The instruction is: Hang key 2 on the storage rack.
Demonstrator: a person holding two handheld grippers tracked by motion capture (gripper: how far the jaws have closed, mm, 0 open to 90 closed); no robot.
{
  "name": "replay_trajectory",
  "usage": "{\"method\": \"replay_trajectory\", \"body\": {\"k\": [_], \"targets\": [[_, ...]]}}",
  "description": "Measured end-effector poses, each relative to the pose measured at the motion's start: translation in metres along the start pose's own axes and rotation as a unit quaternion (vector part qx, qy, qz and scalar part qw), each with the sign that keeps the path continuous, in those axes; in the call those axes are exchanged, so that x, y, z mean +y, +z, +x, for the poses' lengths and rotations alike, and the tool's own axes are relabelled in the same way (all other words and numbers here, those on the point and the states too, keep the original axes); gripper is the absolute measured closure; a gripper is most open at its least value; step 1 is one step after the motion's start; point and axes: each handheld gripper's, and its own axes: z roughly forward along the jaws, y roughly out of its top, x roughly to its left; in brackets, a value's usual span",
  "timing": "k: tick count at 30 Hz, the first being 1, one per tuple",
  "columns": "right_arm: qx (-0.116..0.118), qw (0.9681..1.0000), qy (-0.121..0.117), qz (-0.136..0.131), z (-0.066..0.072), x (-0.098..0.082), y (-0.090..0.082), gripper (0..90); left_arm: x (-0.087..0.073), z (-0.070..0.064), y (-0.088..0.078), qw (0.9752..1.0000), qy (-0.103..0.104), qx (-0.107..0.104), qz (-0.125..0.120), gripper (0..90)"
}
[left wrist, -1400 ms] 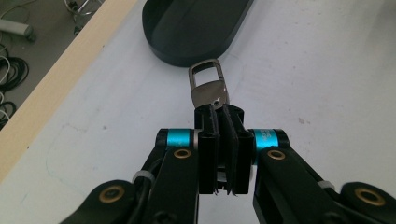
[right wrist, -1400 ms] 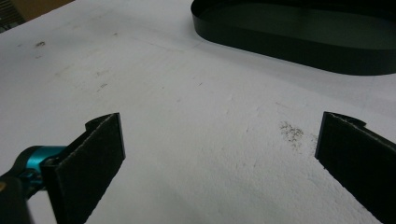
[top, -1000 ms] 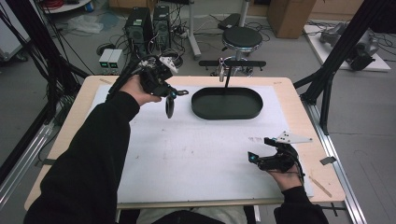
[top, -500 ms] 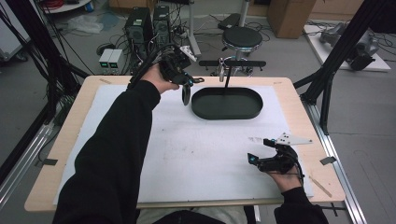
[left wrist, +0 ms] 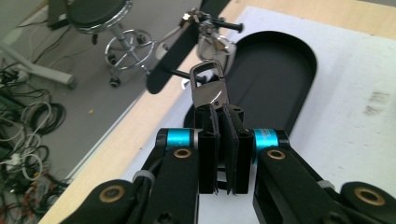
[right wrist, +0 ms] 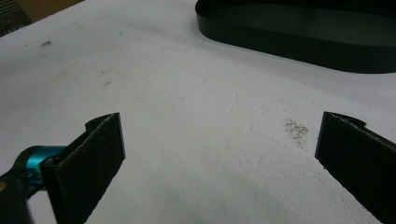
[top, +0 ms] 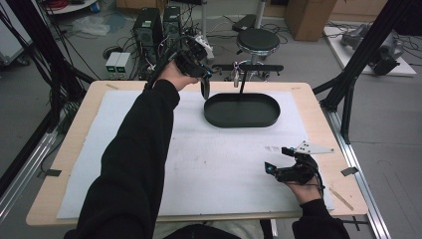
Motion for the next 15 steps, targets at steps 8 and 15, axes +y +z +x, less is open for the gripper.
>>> {"method": "replay_trajectory", "body": {"k": [8, 15], "targets": [[0.002, 1.0000, 0.002, 0.001, -0.002, -0.001, 0.000, 0.8, 0.001, 0.000, 0.011, 0.9999, -0.011, 0.010, -0.001, 84.7], [0.002, 1.0000, 0.005, -0.001, -0.002, -0.001, -0.001, 0.8, 0.002, -0.008, 0.021, 0.9999, -0.003, 0.013, 0.008, 84.6]]}}
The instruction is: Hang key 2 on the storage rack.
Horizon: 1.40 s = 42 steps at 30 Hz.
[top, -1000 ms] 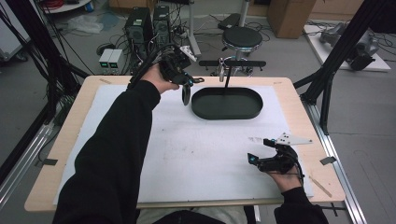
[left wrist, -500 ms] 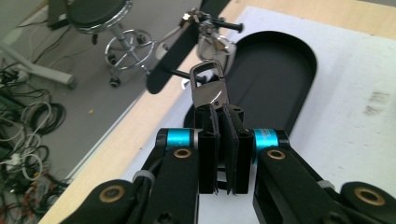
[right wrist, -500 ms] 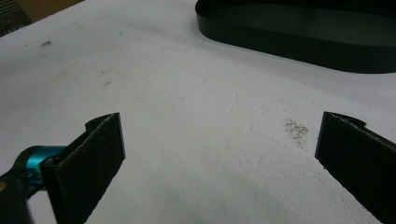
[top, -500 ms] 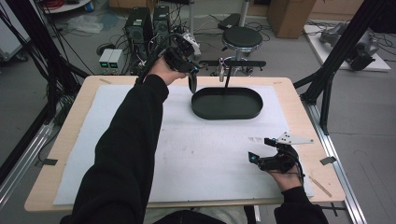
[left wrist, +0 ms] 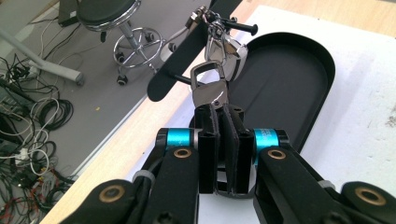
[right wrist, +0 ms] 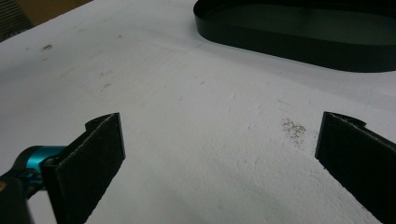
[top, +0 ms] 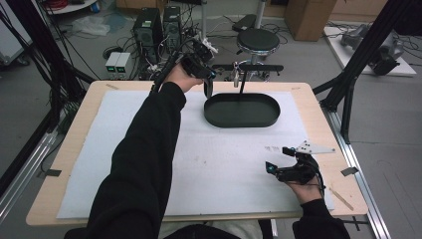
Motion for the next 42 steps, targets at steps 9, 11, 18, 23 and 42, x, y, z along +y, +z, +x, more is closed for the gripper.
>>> {"method": "replay_trajectory", "body": {"k": [9, 11, 18, 23, 42], "targets": [[0.000, 1.0000, 0.001, -0.003, -0.001, -0.001, -0.001, 0.8, -0.001, -0.006, 0.010, 0.9999, -0.004, 0.002, 0.013, 84.4], [0.001, 1.0000, 0.004, -0.004, -0.001, -0.001, -0.001, 0.8, -0.001, -0.007, 0.012, 0.9997, -0.007, 0.009, 0.019, 84.4], [0.000, 1.0000, 0.004, -0.004, -0.001, -0.001, -0.001, 0.8, -0.007, -0.010, 0.019, 0.9993, -0.004, 0.009, 0.036, 84.4], [0.000, 1.0000, 0.001, -0.004, -0.002, -0.001, 0.000, 0.8, -0.011, -0.012, 0.025, 0.9990, -0.003, 0.013, 0.044, 84.3], [-0.004, 0.9999, 0.003, -0.013, -0.003, -0.002, -0.003, 0.8, -0.013, 0.001, 0.041, 0.9893, -0.112, 0.087, 0.034, 52.6]]}}
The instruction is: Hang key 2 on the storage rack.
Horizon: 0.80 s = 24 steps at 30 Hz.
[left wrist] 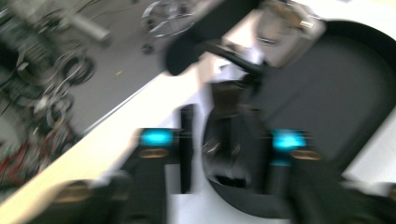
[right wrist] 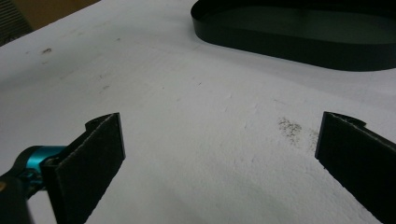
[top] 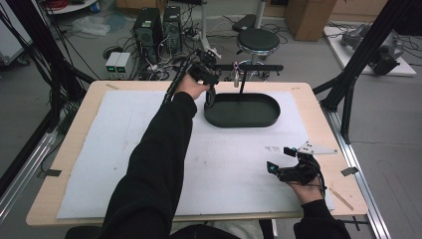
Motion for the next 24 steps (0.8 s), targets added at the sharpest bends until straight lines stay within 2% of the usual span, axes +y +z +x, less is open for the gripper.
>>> {"method": "replay_trajectory", "body": {"k": [2, 4, 5, 10, 15, 20, 24], "targets": [[-0.001, 1.0000, 0.007, -0.005, 0.000, 0.000, -0.002, 0.8, -0.003, 0.003, -0.001, 0.9999, -0.005, -0.009, 0.005, 40.9], [-0.002, 0.9999, 0.009, -0.010, 0.000, 0.000, -0.003, 0.8, -0.006, 0.004, -0.001, 0.9998, 0.009, -0.001, 0.019, 26.4], [0.000, 0.9999, 0.011, -0.011, 0.000, 0.000, -0.003, 0.8, -0.009, 0.005, -0.002, 0.9997, 0.013, -0.004, 0.022, 21.3], [0.003, 0.9999, 0.011, -0.010, 0.000, 0.000, -0.002, 0.8, -0.015, 0.014, -0.006, 0.9981, -0.004, -0.055, 0.026, 2.4], [0.001, 0.9999, 0.011, -0.010, 0.000, 0.001, -0.002, 0.8, -0.019, 0.018, -0.014, 0.9950, -0.016, -0.098, 0.011, 1.7], [0.002, 0.9999, 0.012, -0.011, 0.000, 0.001, -0.003, 0.8, -0.028, 0.015, -0.022, 0.9901, -0.004, -0.140, -0.003, 1.7], [0.001, 0.9999, 0.012, -0.011, 0.001, 0.001, -0.002, 0.8, -0.038, 0.012, -0.026, 0.9888, 0.001, -0.149, -0.009, 1.7]]}}
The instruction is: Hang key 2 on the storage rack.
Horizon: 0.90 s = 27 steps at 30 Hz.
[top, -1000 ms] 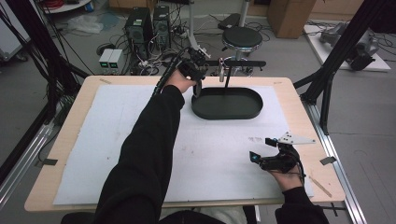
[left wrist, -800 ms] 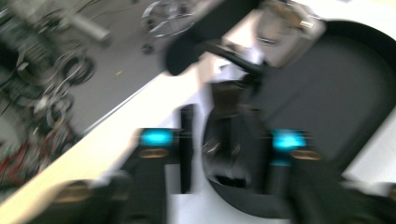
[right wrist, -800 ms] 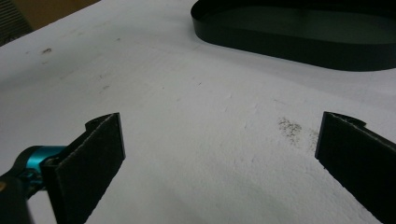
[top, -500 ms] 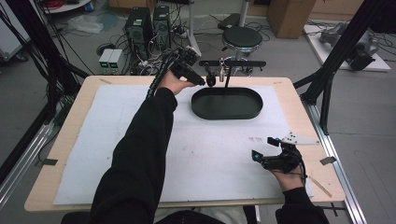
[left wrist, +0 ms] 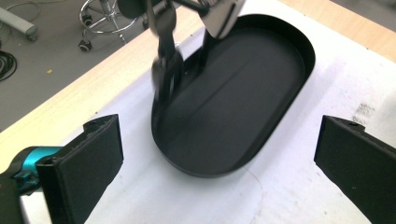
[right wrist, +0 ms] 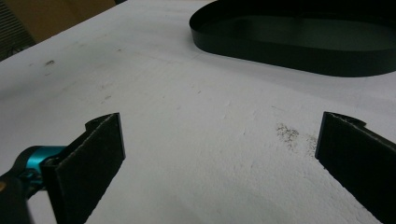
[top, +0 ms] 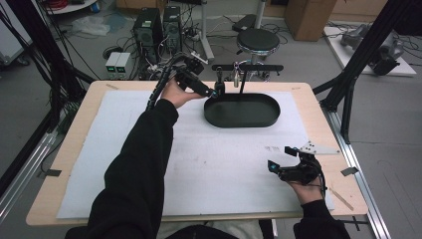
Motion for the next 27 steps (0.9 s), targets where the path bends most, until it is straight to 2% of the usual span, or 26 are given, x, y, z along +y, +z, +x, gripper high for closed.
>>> {"method": "replay_trajectory", "body": {"k": [4, 7, 13, 18, 27], "targets": [[0.000, 1.0000, -0.001, 0.000, 0.000, 0.000, 0.001, 0.8, -0.010, -0.001, -0.006, 1.0000, -0.004, 0.000, -0.008, 1.7], [-0.003, 1.0000, -0.002, 0.002, 0.000, 0.000, 0.001, 0.8, -0.017, 0.000, -0.015, 0.9996, -0.004, 0.015, -0.026, 1.7], [-0.006, 1.0000, 0.002, 0.004, -0.002, -0.001, 0.000, 0.8, -0.035, 0.007, -0.033, 0.9987, -0.018, 0.014, -0.047, 1.7], [-0.009, 1.0000, 0.002, 0.004, -0.002, -0.001, 0.000, 0.8, -0.049, 0.012, -0.049, 0.9979, -0.022, 0.014, -0.059, 1.7], [-0.009, 0.9999, 0.000, 0.009, -0.001, -0.002, 0.001, 0.8, -0.079, 0.003, -0.076, 0.9977, -0.012, 0.002, -0.067, 1.7]]}}
